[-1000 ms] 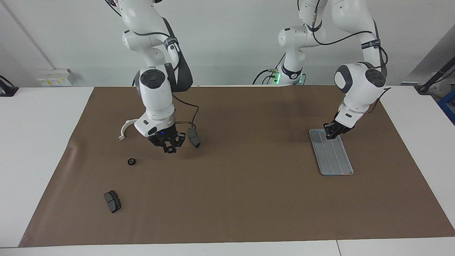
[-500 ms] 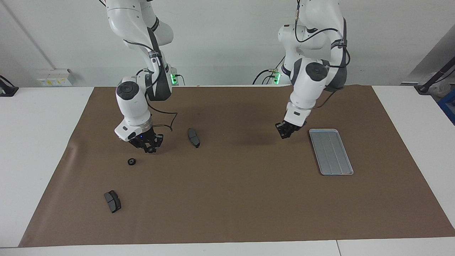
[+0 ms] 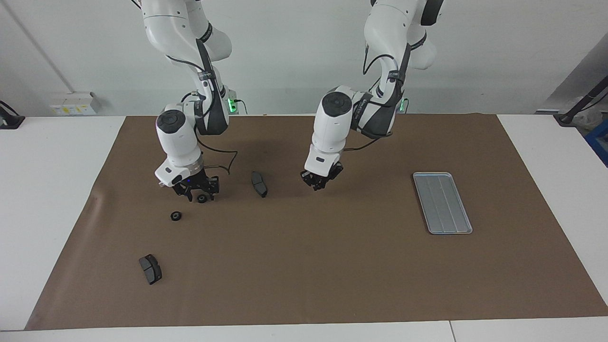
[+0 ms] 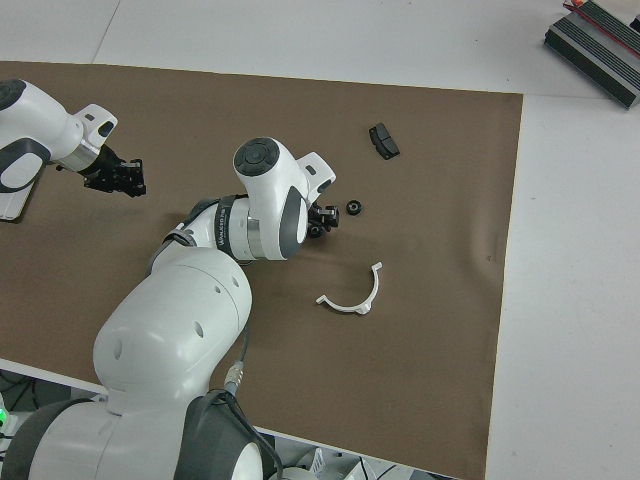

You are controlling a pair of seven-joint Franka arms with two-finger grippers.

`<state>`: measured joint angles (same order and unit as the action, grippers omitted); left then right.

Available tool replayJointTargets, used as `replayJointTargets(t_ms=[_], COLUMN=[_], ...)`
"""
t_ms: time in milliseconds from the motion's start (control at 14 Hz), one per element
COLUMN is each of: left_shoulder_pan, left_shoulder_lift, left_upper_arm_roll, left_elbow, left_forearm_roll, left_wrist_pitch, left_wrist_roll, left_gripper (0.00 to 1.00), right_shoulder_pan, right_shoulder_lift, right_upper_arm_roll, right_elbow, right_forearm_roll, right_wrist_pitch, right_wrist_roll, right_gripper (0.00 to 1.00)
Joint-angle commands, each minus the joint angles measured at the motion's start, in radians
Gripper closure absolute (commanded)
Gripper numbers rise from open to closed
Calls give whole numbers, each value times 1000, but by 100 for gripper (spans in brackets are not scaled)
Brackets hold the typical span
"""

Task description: Place bearing gear from tray to pile

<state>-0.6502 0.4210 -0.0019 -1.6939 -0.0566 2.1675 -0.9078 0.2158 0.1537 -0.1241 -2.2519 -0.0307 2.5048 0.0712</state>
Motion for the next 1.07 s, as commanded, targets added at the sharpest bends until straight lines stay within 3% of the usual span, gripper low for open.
replayJointTargets(t_ms=[0, 214, 286, 500, 786, 1000], left_shoulder_pan=[-2, -2, -6, -19, -5, 146], left_shoulder_lift=[59, 59, 58, 56, 53, -3], left_upper_arm_roll=[22, 22, 20, 22, 26, 25], left_elbow=[53, 24, 14, 14, 75, 85], left_forearm_roll=[11, 23, 23, 29, 55, 55], left_wrist_pitch=[41, 69, 78, 74, -16, -37], left_wrist_roll=[-10, -6, -6, -8, -5, 35], left_gripper=[100, 97, 76, 0, 0, 0], right_shoulder_pan=[-3, -1, 0, 39, 105, 152], right_shoulder_lift=[-37, -37, -36, -28, -22, -14], right_upper_arm_roll=[12, 14, 15, 15, 15, 15], right_elbow=[72, 176, 214, 288, 302, 302], right_forearm_roll=[21, 21, 21, 21, 21, 23], right_wrist_pitch=[-75, -170, -213, -268, -256, -242], right_wrist_roll=[28, 41, 44, 85, 163, 205], right_gripper=[0, 0, 0, 0, 0, 0])
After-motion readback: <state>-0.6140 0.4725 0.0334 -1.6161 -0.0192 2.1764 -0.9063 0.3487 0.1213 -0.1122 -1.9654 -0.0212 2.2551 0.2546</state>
